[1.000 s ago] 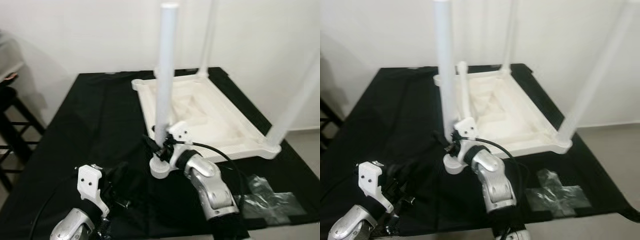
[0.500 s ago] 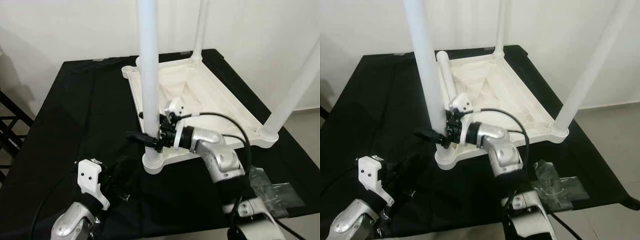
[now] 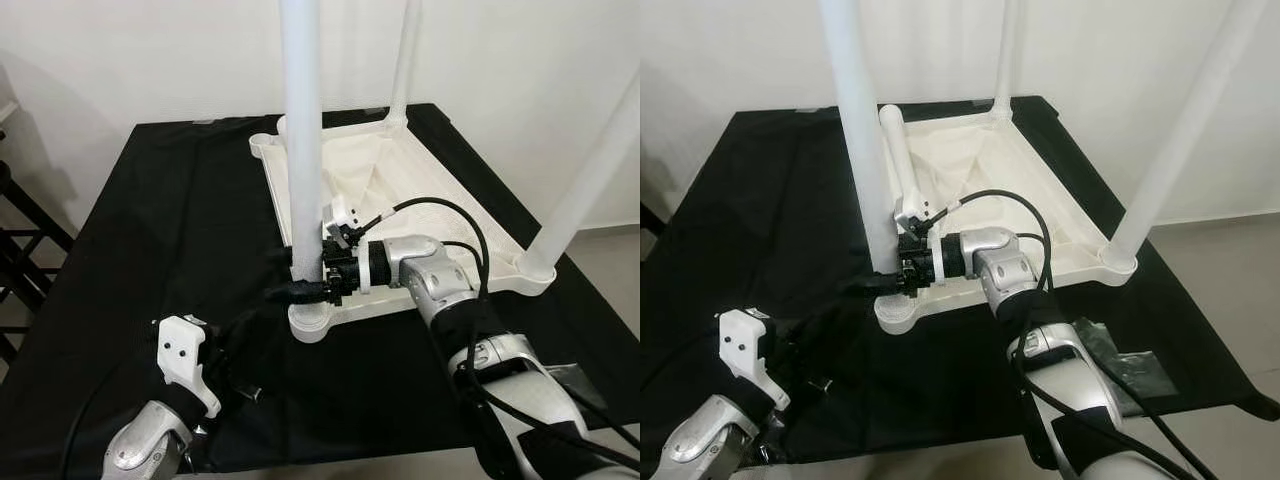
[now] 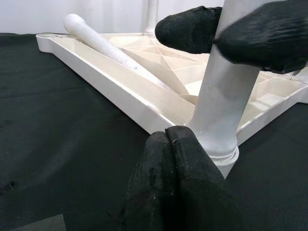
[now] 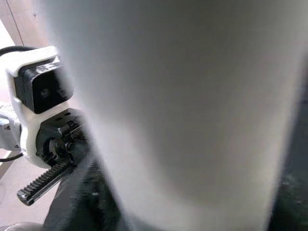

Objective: Building children table

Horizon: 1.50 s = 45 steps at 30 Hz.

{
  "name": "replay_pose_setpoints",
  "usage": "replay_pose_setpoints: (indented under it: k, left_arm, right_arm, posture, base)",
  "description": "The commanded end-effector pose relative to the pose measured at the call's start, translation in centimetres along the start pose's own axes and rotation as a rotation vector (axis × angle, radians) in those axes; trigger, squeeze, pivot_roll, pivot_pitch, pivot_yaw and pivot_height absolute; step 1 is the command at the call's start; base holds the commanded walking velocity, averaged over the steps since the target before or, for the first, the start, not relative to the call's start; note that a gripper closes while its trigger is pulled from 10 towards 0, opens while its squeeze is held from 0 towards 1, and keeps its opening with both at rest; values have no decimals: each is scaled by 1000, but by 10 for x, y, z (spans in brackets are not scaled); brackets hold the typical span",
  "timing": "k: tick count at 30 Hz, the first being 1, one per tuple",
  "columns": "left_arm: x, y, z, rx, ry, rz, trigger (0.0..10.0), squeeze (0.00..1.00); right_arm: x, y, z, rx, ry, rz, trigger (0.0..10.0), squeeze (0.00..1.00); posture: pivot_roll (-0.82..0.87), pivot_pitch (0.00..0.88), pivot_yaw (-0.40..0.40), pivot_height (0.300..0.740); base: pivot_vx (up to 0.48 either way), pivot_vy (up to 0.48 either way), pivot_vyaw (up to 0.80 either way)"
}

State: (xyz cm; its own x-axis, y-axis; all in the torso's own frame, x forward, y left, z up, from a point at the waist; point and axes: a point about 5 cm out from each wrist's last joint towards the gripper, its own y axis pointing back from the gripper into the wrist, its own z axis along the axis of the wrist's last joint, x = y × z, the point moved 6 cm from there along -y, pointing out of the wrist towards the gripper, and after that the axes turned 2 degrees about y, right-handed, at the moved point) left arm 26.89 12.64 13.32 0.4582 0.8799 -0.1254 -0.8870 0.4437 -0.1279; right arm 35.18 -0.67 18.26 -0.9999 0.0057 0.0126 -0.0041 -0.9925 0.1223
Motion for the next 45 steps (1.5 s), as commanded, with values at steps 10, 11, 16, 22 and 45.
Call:
replay_pose_setpoints:
  k: [10, 11, 16, 22, 45]
  left_arm:
    - [-1, 4, -7, 24, 0, 4, 10000, 0]
    - [-1, 4, -7, 24, 0, 5, 10000, 0]
    - [0, 8, -4, 23, 1, 5, 10000, 0]
    - [0, 8, -5, 25, 3, 1, 10000, 0]
    - [2, 2, -5, 19, -7, 10, 10000, 0]
  right_arm:
    - [-10, 16, -16, 10, 29, -114, 0, 0]
    - [-12, 19, -20, 19, 36, -157, 0, 0]
    - [-29, 25, -58, 5, -56, -875, 0, 0]
    - [3, 12, -82, 43, -108, -866, 0, 0]
    - [12, -3, 0, -21, 92, -68, 10000, 0]
  posture:
    - [17, 69, 10, 740]
    - [17, 69, 10, 740]
    - [6, 102, 7, 740]
    - [1, 96, -5, 740]
    - [22, 68, 4, 740]
  base:
    - [0, 0, 0]
    - [0, 0, 0]
    - [0, 0, 0]
    - [0, 0, 0]
    - [0, 0, 0]
